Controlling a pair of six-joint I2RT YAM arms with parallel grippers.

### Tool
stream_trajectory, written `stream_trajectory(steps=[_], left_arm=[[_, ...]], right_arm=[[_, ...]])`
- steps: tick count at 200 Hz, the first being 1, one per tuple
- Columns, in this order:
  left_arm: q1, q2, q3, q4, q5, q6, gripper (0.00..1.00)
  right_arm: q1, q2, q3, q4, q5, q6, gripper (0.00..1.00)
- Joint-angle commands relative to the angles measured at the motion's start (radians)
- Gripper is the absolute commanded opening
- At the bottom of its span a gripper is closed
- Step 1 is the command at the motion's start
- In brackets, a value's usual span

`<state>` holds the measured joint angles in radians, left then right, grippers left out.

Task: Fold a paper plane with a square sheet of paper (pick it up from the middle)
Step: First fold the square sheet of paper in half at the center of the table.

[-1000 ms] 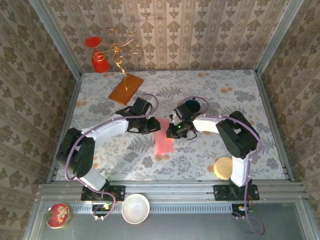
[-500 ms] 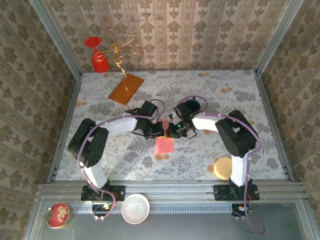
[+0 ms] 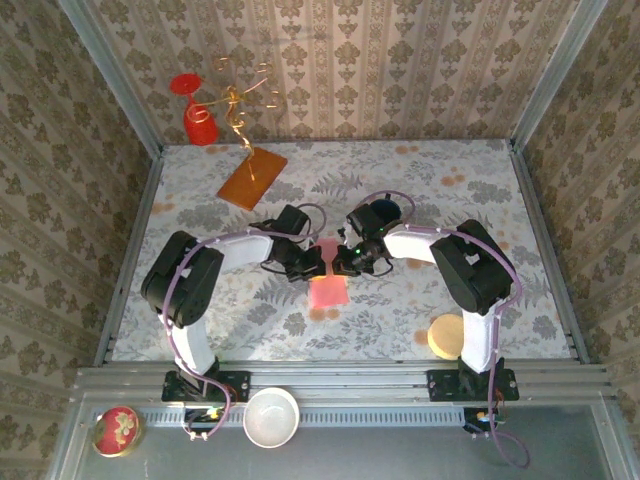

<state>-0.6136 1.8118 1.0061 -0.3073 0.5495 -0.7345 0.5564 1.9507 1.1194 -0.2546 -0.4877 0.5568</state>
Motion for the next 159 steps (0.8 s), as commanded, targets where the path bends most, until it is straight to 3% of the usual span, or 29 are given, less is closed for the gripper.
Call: stream_trajectory(steps=[1,43,94,117,128,159], left_arm=[[0.026,-0.001,-0.063,0.008,0.032,0.06,0.0],[0.105,-0.039,-0.143,-0.007,-0.002,0.138,0.0],[0.201,-0.155,-0.138,-0.148,-0.055,0.204,0.0],[0.165,-0.202,-0.093,-0.11,-0.019,0.169,0.0],[0.104,-0.198,-0.068,-0.068,-0.008,0.142,0.0],[0.012,-0.093,-0.007,0.036,0.0,0.069,0.0]], right_arm=[[0.011,0.09,-0.052,-0.203,0.136,0.018,0.04],[0.013,0.095,-0.061,-0.226,0.171,0.035,0.04],[0.014,0.089,-0.056,-0.247,0.199,0.04,0.04],[0.017,0.086,-0.054,-0.244,0.192,0.043,0.04],[0.019,0.088,-0.054,-0.242,0.192,0.044,0.04],[0.02,0.093,-0.058,-0.238,0.19,0.049,0.04]])
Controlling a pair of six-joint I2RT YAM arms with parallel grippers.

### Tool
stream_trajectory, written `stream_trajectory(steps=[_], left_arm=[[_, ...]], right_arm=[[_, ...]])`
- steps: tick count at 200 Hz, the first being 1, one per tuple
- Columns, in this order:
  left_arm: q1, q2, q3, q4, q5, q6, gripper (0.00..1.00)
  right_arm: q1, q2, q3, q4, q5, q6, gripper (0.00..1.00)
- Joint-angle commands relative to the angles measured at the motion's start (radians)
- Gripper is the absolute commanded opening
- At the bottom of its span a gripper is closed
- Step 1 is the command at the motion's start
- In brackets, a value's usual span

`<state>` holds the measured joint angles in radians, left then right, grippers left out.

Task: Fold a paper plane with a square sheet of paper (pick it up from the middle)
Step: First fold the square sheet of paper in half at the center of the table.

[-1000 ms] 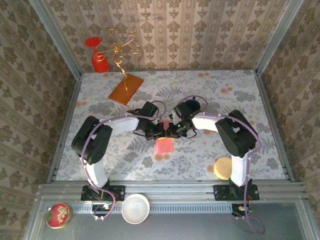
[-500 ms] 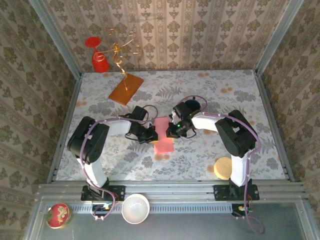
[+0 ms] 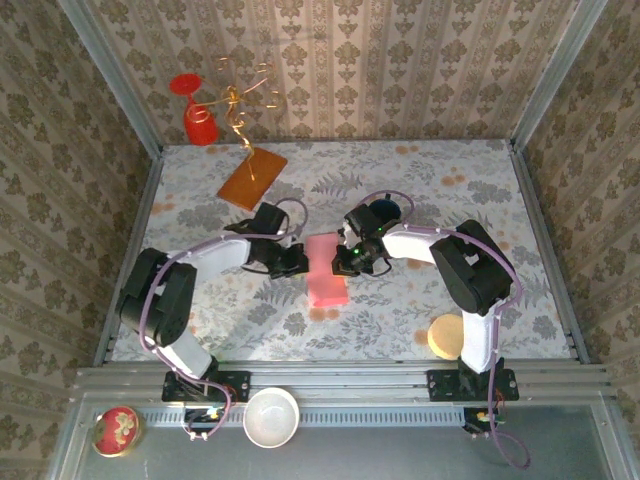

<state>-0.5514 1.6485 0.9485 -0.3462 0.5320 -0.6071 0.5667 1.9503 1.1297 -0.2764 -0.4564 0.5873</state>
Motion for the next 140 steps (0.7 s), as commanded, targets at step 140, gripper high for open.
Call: stream_trajectory(steps=[140], left_arm=[[0.211,0.056,-0.046,-0.025,-0.026,0.049,0.0]], right_arm=[[0.01,0.095,-0.067,-0.277,0.225,0.016,0.04]])
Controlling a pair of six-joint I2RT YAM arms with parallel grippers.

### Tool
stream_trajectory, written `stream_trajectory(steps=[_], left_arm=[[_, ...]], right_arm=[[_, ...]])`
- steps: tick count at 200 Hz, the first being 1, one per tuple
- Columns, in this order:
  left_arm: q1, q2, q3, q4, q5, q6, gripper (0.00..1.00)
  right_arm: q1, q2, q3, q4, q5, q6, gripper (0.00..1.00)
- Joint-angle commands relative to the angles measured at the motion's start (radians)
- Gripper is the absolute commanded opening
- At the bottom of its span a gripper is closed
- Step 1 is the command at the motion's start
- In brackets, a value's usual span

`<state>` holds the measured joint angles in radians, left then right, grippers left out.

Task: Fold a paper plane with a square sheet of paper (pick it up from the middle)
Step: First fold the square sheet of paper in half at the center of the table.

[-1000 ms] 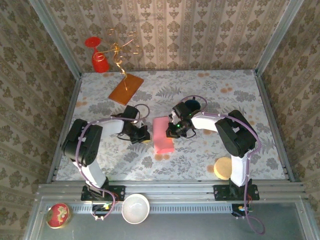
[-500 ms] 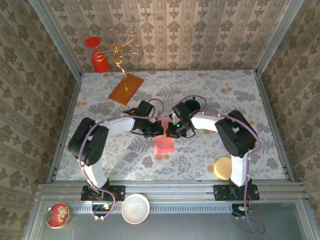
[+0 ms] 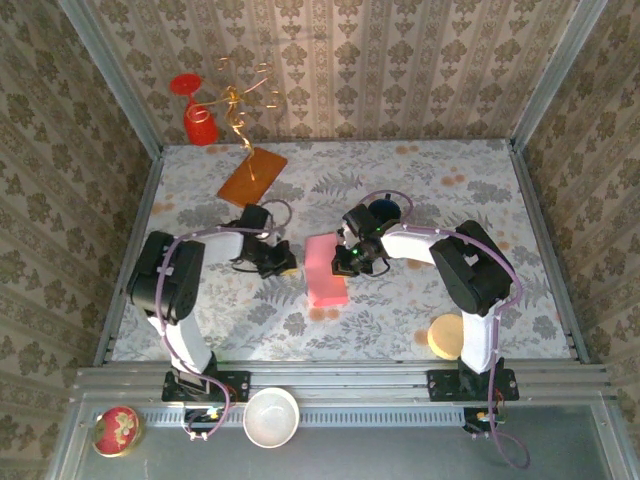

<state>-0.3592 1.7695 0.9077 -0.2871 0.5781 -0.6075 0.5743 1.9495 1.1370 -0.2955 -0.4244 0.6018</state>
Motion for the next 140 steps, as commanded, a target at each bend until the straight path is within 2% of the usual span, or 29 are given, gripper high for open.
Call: stream_trajectory(steps=[1,31,48,69,124,140], left_arm=[[0.017,-0.068,-0.003,-0.084,-0.069,0.048,0.0],[-0.088,-0.102,0.03,0.069,0.009,-0.013,0.0],[-0.144,-0.051,0.049,0.161,0.043,-0.062,0.0],[-0.165,0.037,0.094,0.169,0.037,-0.078,0.0],[-0.102,0.134,0.095,0.161,0.013,-0.036,0.0],[-0.032,0.134,0.074,0.128,-0.019,0.003,0.0]], right_arm=[[0.002,0.096,-0.074,-0.257,0.193,0.002,0.03],[0.002,0.095,-0.075,-0.246,0.184,0.01,0.04],[0.004,0.1,-0.076,-0.247,0.179,0.012,0.03],[0.004,0.103,-0.08,-0.246,0.176,0.012,0.03],[0.003,0.114,-0.085,-0.246,0.191,0.001,0.03],[0.002,0.117,-0.085,-0.255,0.207,0.0,0.03]])
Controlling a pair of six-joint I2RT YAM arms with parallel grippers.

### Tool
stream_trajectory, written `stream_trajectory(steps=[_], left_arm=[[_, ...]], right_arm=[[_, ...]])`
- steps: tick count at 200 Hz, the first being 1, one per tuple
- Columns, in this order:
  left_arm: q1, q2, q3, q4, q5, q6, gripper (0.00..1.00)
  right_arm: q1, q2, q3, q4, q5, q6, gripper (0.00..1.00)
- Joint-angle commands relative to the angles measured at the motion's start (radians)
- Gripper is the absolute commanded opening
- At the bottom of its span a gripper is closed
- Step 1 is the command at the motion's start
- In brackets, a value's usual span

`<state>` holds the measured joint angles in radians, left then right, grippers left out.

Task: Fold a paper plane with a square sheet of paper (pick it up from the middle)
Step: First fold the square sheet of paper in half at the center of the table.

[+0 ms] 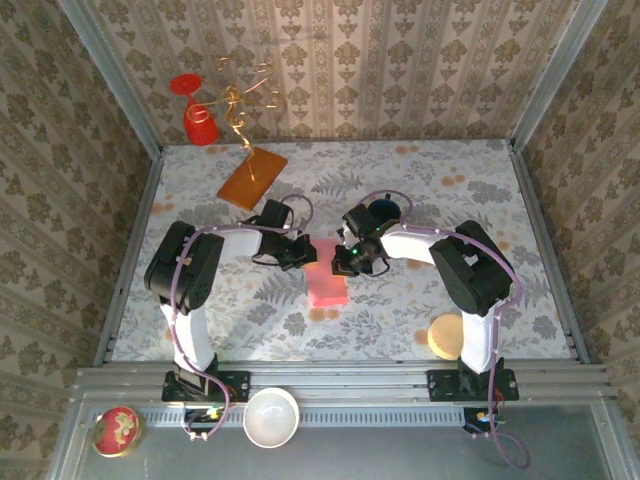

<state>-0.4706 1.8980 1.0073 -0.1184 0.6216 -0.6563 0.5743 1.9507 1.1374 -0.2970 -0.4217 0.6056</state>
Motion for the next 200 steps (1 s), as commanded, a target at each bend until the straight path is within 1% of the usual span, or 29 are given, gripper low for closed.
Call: stream_trajectory(steps=[1,27,45,61,88,95,102,105,112,145,154,167,178,182,200], left_arm=[[0.082,0.006,-0.027,-0.043,-0.065,0.054,0.0],[0.163,-0.024,-0.069,-0.069,-0.102,0.086,0.0],[0.187,-0.075,-0.07,-0.086,-0.109,0.089,0.0],[0.158,-0.134,-0.055,-0.088,-0.102,0.077,0.0],[0.048,-0.185,0.0,-0.091,-0.12,0.058,0.0],[0.024,-0.178,0.015,-0.085,-0.123,0.046,0.0],[0.022,-0.164,0.027,-0.076,-0.121,0.033,0.0],[-0.007,-0.155,0.03,-0.071,-0.118,0.029,0.0],[-0.022,-0.132,0.043,-0.063,-0.112,0.022,0.0],[-0.025,-0.022,0.091,-0.065,-0.109,0.023,0.0],[-0.018,0.0,0.102,-0.075,-0.12,0.034,0.0],[-0.005,0.026,0.12,-0.122,-0.178,0.07,0.0],[0.009,0.046,0.114,-0.117,-0.195,0.083,0.0],[0.042,0.053,0.107,-0.106,-0.195,0.081,0.0],[0.101,0.08,0.096,-0.088,-0.188,0.088,0.0]], right_arm=[[0.002,0.116,-0.085,-0.254,0.205,-0.004,0.03],[0.002,0.113,-0.088,-0.257,0.221,-0.001,0.03],[0.002,0.11,-0.088,-0.256,0.22,0.0,0.03],[0.002,0.109,-0.086,-0.257,0.219,0.002,0.03],[0.002,0.107,-0.088,-0.255,0.218,0.005,0.03],[0.002,0.11,-0.089,-0.254,0.218,0.006,0.03],[0.002,0.111,-0.09,-0.252,0.216,0.007,0.03],[0.002,0.112,-0.09,-0.252,0.216,0.006,0.03],[0.002,0.115,-0.091,-0.252,0.215,0.006,0.03],[0.002,0.116,-0.093,-0.251,0.215,0.005,0.03],[0.002,0.115,-0.094,-0.251,0.216,0.003,0.03],[0.002,0.116,-0.097,-0.249,0.221,0.003,0.03],[0.002,0.116,-0.102,-0.245,0.227,0.005,0.03],[0.002,0.118,-0.102,-0.246,0.228,0.005,0.03],[0.002,0.126,-0.105,-0.245,0.228,0.006,0.03]])
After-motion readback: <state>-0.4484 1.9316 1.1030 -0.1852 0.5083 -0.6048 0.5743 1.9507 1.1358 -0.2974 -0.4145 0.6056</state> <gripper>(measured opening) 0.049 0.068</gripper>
